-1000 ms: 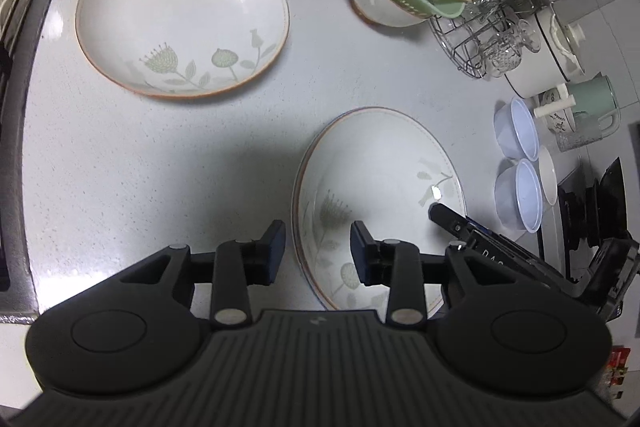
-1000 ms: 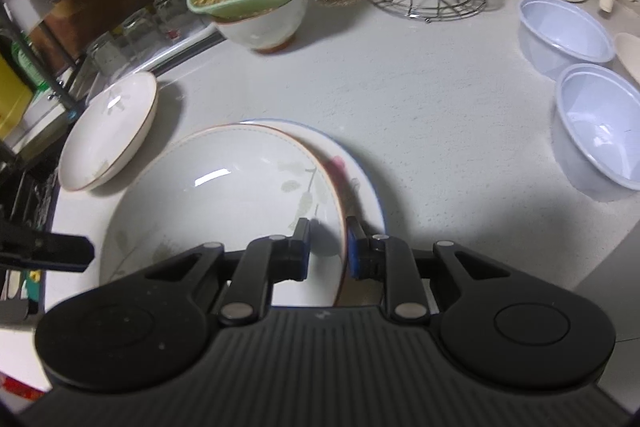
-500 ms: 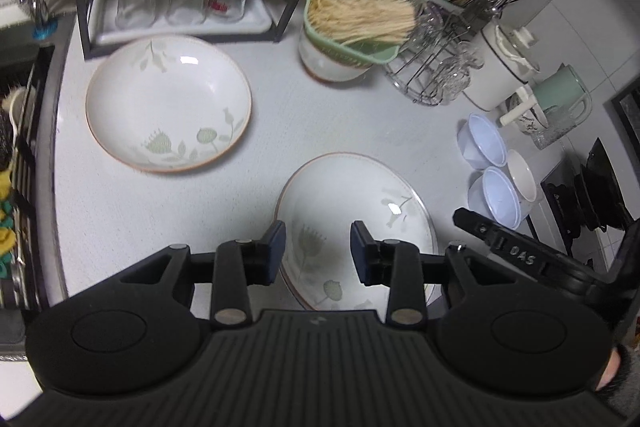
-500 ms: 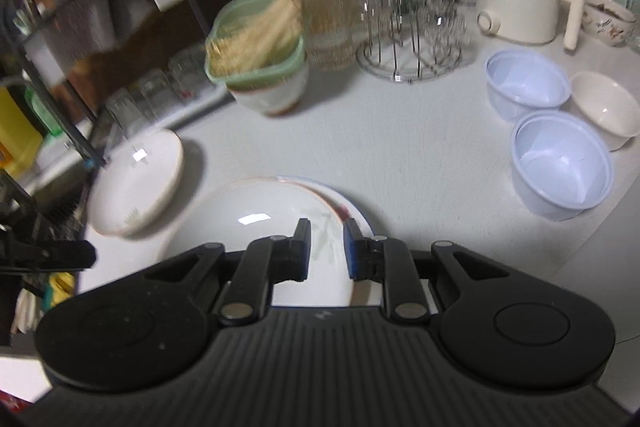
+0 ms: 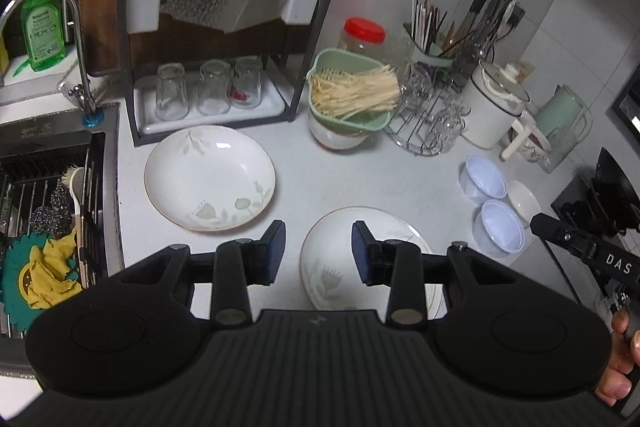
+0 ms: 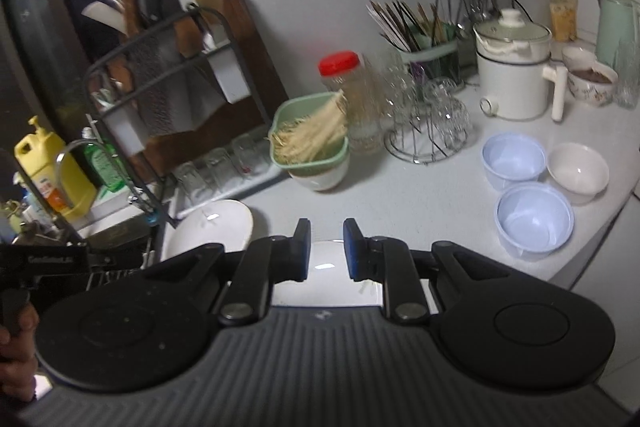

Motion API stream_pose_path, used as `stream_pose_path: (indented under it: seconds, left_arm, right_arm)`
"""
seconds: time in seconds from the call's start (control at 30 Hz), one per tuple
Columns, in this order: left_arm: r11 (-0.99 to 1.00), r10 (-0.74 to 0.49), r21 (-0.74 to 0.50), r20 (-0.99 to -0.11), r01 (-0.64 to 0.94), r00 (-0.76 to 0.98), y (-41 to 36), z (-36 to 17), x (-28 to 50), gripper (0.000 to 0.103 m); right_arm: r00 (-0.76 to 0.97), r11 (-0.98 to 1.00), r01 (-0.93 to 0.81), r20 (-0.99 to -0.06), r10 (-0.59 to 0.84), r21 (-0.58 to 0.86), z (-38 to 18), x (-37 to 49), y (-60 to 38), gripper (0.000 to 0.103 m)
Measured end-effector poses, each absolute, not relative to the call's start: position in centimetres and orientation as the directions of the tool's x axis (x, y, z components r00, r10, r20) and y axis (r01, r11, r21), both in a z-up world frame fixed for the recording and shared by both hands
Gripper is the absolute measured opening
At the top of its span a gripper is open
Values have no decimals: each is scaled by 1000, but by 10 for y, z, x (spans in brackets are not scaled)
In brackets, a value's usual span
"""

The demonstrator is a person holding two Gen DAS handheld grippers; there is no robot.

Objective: Organize plates and bowls
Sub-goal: 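Withdraw both grippers up and away from the stacked plates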

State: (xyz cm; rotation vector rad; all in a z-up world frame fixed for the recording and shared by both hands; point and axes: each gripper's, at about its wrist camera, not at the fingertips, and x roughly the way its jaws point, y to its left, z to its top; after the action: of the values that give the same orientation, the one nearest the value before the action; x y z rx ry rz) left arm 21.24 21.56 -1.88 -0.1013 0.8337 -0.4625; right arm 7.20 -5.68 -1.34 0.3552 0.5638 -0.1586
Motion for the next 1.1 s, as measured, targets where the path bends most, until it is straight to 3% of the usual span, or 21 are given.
stream_pose_path:
  seconds: [0.47,0.6,0.77,0.87,0.93,1.0,1.03,1.1]
  left_arm:
    - [933,-359,-223,-655,284,665,164,3,131,61]
    - [941,-336,-201,-662,274,670,150,3,114,71]
    - [953,-302,-182,-659,244,689,141,9,95,78]
    - [958,-285,-169,-653,231,702,135,12,82,90]
    - [964,-266,-156,-644,217,717,132,12,73,98]
    - [969,-246,-146,-646,199,723,129,10,66,99]
    - [971,-236,-141,-650,191,722,128,10,62,99]
    - [975,-222,-134,-654,178,723,127,8,57,99]
  right_arm:
    - [846,962,82,-528,70,260,-5,37,-85,22]
    - [848,970,45,-523,90,239,-4,28,-92,22]
    - [855,977,-5,-506,116,214,0,14,-101,22]
    - [854,978,-18,-506,122,206,0,6,-107,22]
    - [850,978,-26,-510,131,209,-1,3,-111,33]
    - [848,975,-24,-511,137,222,-4,0,-115,82]
    - [851,974,-16,-508,132,227,-6,-2,-117,89]
    - [851,974,-6,-510,124,226,-8,-6,-120,89]
